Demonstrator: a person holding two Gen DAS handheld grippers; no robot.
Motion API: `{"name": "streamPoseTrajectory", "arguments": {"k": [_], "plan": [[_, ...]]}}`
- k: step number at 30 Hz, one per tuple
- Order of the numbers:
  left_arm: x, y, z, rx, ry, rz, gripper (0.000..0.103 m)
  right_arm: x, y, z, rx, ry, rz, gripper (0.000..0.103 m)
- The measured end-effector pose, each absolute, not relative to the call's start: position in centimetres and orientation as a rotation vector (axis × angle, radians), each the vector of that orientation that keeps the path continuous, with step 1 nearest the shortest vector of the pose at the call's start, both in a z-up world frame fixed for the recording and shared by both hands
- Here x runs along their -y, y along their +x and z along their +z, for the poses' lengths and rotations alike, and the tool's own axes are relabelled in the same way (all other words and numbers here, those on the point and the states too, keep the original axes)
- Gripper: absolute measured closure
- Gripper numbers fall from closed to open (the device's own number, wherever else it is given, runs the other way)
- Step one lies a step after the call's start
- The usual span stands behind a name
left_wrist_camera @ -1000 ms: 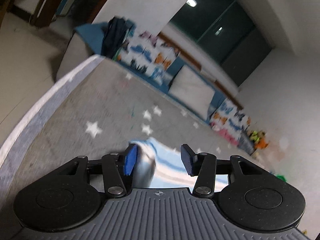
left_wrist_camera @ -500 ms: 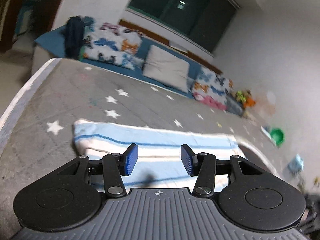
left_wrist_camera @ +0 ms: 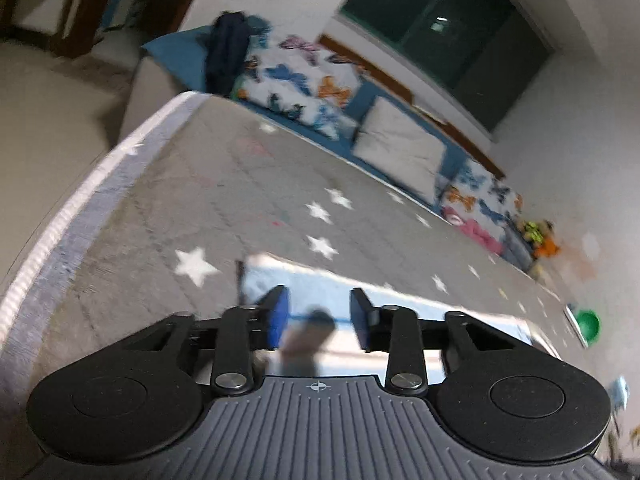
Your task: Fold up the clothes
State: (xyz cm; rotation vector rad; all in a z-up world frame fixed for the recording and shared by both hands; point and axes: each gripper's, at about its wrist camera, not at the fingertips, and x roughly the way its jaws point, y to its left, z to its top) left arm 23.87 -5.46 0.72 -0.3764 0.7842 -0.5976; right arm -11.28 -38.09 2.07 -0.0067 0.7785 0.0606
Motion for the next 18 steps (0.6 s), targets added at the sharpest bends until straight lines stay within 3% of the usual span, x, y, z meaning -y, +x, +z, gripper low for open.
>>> {"name": "streamPoseTrajectory", "arguments": {"k": [4, 6, 9, 18], "plan": [[5.1, 24.2, 1.5, -0.777, -0.366, -0.533, 0.079, 37.9, -11.5, 2.3, -0.778, -0.016, 0.057, 0.049], [4.8, 23.4, 2.1, -0.757, -0.337, -0.525, 0.070, 37.8, -11.7, 2.4, -0.777, -0.021, 0.055, 0.049], [4.3, 21.0, 3.6, -0.720, -0.294, -0.564, 0.067, 37.6, -11.9, 2.5, -0.776, -0.028, 0.053, 0.049], [2.1, 7.8, 6.4, -0.633, -0.064, -0.734, 0.062, 37.3, -14.1, 3.4, -0.760, -0.045, 0.048, 0.049]]}}
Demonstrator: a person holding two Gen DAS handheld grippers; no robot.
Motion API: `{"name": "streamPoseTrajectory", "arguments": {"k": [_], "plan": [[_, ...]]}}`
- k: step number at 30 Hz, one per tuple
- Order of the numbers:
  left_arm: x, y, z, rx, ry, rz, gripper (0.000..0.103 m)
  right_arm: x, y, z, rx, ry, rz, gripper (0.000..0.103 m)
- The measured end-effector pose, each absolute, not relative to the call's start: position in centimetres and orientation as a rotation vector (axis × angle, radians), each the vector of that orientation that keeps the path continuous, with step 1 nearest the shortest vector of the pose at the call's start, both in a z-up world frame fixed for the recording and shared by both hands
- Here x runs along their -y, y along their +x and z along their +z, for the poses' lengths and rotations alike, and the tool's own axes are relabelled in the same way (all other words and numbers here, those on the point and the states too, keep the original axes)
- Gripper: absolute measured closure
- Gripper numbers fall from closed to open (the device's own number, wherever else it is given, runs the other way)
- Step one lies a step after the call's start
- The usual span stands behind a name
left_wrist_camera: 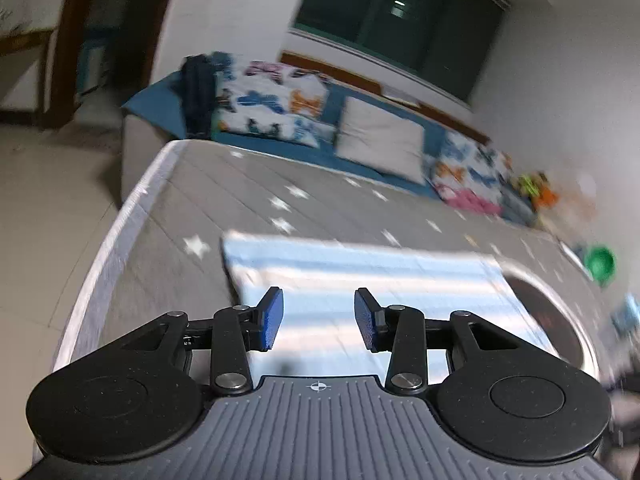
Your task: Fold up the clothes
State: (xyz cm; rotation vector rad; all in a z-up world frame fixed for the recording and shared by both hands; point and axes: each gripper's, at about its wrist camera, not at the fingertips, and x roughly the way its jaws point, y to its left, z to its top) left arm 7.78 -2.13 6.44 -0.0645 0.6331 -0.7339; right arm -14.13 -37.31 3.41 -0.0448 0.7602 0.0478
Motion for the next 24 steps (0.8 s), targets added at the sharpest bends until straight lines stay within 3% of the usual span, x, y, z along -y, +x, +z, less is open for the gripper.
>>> {"name": "streamPoseTrajectory", "arguments": {"k": [11, 24], "plan": [[-0.8, -10.3, 6.0, -0.517, 0.303, -0.883, 0.056, 35.3, -20.1, 4.2, -0.766, -0.163, 0.177, 0.049], [0.9, -18.4, 2.6, -0.375, 0.753, -0.999, 0.054, 32.0, -22.6, 3.4, -0.785, -0.309, 0.312, 0.053]]}}
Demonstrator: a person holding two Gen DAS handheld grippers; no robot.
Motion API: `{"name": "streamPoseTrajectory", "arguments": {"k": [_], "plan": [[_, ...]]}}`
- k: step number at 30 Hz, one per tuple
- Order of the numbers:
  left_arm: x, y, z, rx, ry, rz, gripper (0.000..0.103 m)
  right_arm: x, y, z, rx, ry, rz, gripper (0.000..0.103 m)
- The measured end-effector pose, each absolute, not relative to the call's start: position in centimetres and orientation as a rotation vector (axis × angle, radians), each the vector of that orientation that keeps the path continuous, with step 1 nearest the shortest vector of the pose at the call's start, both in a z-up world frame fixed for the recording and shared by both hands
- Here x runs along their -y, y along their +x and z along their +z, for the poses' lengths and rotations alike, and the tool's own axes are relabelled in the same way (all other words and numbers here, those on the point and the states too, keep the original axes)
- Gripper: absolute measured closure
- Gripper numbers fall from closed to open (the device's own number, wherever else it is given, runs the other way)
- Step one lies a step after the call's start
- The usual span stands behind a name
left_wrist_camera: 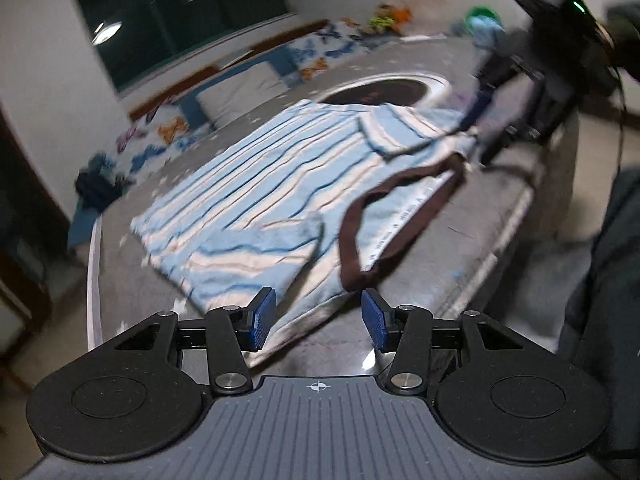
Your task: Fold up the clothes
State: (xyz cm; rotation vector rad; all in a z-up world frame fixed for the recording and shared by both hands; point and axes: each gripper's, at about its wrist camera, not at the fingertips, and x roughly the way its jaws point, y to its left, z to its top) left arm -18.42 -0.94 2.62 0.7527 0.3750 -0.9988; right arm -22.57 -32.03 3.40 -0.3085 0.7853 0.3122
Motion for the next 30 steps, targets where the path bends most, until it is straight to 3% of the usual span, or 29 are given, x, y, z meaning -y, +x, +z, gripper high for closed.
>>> {"name": "streamPoseTrajectory", "arguments": {"k": [8, 10, 12, 15, 17, 20, 30], "plan": [[3.6, -17.4, 0.9, -0.354, 0.834, -1.061, 0.055, 31.2, -22.2, 3.2, -0.787, -0.357, 0.340, 0.067], [4.0, -17.2, 0.7, -0.356, 0.837, -1.071, 0.067, 31.0, -22.2, 3.1, -0.787, -0.369, 0.347, 0.071], [4.2, -17.0, 0.8, -0.369, 0.829, -1.089, 0.086, 30.8, -22.1, 3.1, -0.787, -0.381, 0.354, 0.076], [4.2, -16.9, 0.7, -0.374, 0.801, -1.092, 0.092, 30.5, -22.0, 3.0, -0.788, -0.399, 0.364, 0.086], [4.1, -16.8, 0.9, -0.384, 0.765, -1.088, 0.094, 30.3, -21.9, 2.9, -0.788, -0.411, 0.371, 0.095], [3.5, -17.1, 1.3, -0.408, 0.714, -1.101, 0.095, 30.1, -22.3, 3.0, -0.795, -0.426, 0.389, 0.098], [1.0, -19.0, 3.3, -0.418, 0.659, -1.111, 0.095, 28.7, -25.7, 5.1, -0.817, -0.433, 0.486, 0.099]]}}
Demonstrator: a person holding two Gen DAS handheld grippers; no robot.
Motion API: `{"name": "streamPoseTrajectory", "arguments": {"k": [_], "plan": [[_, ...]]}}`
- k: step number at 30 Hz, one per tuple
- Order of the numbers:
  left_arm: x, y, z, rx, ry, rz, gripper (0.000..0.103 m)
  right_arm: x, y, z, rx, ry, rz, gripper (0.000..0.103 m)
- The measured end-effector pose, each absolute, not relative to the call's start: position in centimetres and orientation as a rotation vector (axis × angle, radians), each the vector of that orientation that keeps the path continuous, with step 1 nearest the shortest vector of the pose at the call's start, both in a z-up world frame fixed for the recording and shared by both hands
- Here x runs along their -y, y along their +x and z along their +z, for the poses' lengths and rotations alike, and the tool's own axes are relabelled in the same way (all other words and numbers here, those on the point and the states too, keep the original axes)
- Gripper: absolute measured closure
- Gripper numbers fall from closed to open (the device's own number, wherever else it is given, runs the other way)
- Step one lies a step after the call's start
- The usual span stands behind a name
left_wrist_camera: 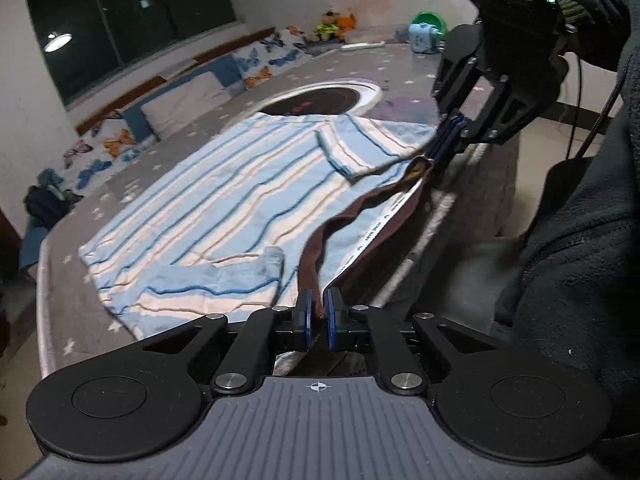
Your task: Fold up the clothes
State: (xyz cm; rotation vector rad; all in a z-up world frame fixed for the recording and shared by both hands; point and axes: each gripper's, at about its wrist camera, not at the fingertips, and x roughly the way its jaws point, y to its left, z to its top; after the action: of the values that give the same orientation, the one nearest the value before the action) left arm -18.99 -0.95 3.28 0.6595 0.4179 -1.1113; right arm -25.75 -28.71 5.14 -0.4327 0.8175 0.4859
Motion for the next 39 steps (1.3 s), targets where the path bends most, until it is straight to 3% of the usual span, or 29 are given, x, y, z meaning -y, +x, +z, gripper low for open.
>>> {"name": "streamPoseTrajectory", "arguments": {"k": [8, 14, 16, 18, 20, 35, 37, 38, 39], "plan": [[3.7, -13.1, 5.4, -0.389, 0.578, -1.013, 0.095, 30.9, -22.0, 6.1, -0.764, -0.381, 0.395, 0.100], [6.3, -8.8, 3.7, -0.469, 0.525, -0.981, 0.095, 32.7, -19.6, 6.7, -0.730, -0.341, 0.331, 0.098], [6.5, -8.7, 3.5, -0.469, 0.529, -0.985, 0.096, 33.2, -20.4, 6.8, -0.738, -0.332, 0.331, 0.092], [6.6, -8.7, 3.5, -0.464, 0.531, -0.993, 0.096, 33.7, -21.2, 6.9, -0.746, -0.322, 0.330, 0.064], [6.3, -8.9, 3.4, -0.458, 0.527, -0.998, 0.095, 34.2, -22.0, 7.1, -0.755, -0.313, 0.329, 0.055], [6.2, -9.3, 3.0, -0.458, 0.522, -0.986, 0.095, 32.9, -22.9, 5.5, -0.823, -0.353, 0.364, 0.055], [6.0, -9.3, 3.0, -0.465, 0.518, -0.988, 0.095, 32.8, -22.3, 5.1, -0.835, -0.351, 0.372, 0.065], [5.9, -9.4, 3.1, -0.464, 0.514, -0.987, 0.094, 32.8, -22.2, 5.1, -0.836, -0.347, 0.373, 0.079], [5.6, -9.6, 3.3, -0.458, 0.511, -0.986, 0.093, 32.8, -22.1, 5.1, -0.836, -0.344, 0.373, 0.084]]}}
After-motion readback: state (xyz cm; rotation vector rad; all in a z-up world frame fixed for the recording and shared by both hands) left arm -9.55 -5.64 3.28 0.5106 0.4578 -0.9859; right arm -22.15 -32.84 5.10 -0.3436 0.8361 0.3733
